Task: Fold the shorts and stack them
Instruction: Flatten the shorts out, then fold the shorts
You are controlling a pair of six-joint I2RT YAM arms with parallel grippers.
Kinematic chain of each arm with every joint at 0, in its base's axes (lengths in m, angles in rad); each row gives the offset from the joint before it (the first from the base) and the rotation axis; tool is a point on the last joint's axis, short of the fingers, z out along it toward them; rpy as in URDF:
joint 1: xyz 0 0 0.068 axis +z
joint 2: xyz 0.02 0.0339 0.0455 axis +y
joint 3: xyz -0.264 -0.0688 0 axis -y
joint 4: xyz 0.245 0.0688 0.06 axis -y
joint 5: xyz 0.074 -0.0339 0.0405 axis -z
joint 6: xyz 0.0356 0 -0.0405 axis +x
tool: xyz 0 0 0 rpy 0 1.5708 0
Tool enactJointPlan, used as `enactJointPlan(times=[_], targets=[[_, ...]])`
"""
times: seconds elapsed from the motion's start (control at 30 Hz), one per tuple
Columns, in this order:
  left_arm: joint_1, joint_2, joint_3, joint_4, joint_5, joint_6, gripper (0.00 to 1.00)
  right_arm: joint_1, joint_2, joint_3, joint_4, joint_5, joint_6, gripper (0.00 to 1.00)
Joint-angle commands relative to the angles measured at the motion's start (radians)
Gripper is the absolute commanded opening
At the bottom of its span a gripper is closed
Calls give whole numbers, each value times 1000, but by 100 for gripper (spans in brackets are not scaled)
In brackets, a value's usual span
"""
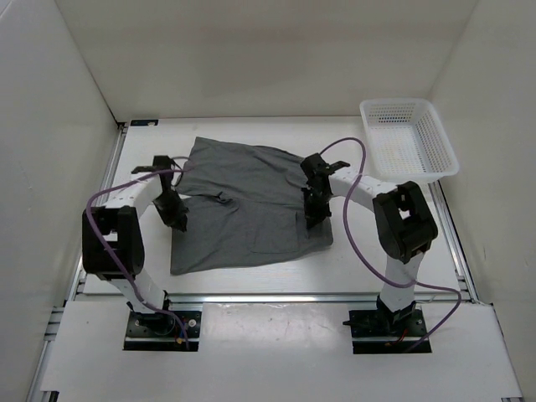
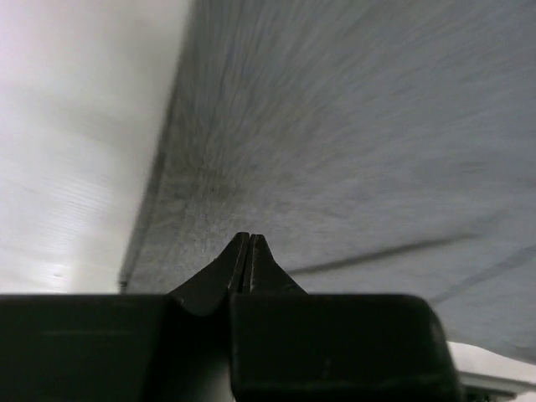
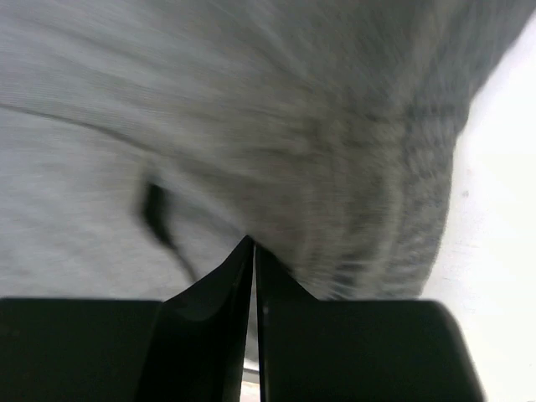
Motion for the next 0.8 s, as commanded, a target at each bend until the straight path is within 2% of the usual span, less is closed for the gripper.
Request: enactJointPlan(times=[0.0,0.13,0.33,0.43,0.5,0.53,0.6,0.63,0.67,0.77], targets=[[-38,4,-107,92,67,-81,10,-7,-34,-86,49,12,38,8],[-107,16,-158,115,44,-113,10,-7,-56,-189,67,46,60,6],[-165,48,-129,115,16,-113,10,-7,-143,-261,58,76,80,5],[-166,36,-48,62,16,-96,11,-7,-204,-244,34,111,89,5],[-166,36,79,-15,-40,-64,14,-7,-244,-165,-9,158,75,14],[-166,49,133,-40,-62,-53,21,-7,-244,-128,-41,210,54,31],[-166,82,307,-108,-114,-21,38,-27,-235,-13,-54,244,31,55],[-166,129,369,-127,-125,-10,43,-39,-225,26,-66,244,9,61],[-166,158,494,-144,-125,9,51,-53,-188,61,-66,244,9,62],[-166,296,692,-208,-125,23,71,-116,-75,219,-92,244,-15,59]])
